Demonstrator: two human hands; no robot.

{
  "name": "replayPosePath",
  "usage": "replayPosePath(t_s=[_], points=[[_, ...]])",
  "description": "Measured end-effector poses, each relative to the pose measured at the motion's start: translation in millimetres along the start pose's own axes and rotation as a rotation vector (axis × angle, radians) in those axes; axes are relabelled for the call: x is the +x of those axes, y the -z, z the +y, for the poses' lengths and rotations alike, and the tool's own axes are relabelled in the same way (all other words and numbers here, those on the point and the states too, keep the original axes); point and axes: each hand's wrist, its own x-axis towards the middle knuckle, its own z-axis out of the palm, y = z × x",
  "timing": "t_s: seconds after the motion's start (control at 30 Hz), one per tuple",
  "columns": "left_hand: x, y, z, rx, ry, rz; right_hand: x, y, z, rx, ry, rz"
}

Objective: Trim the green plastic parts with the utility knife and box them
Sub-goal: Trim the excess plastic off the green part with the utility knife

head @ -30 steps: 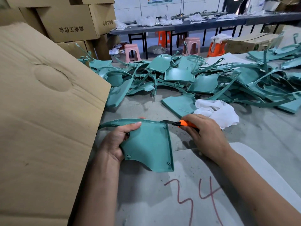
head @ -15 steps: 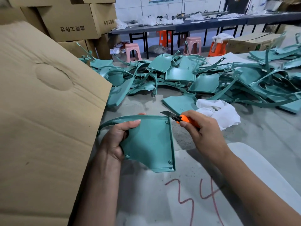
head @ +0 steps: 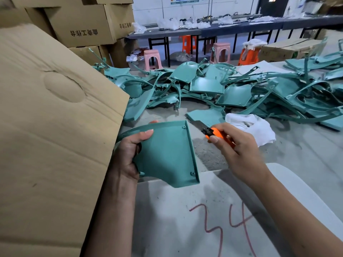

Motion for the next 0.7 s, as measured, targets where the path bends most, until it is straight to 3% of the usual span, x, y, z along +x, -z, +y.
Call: replayPosePath(t_s=[0.17, 0.33, 0.7], points=[[0, -4, -4, 0.029, 0.035, -0.005, 0, -13, -2, -0.116, 0.004, 0.063], [2, -6, 2, -0.004, -0.075, 0.053, 2, -2, -1, -0.19, 0.127, -0.109], [5, 1, 13, 0.014, -0.186, 0.14, 3, 12, -3, -0.162, 0.154, -0.38]])
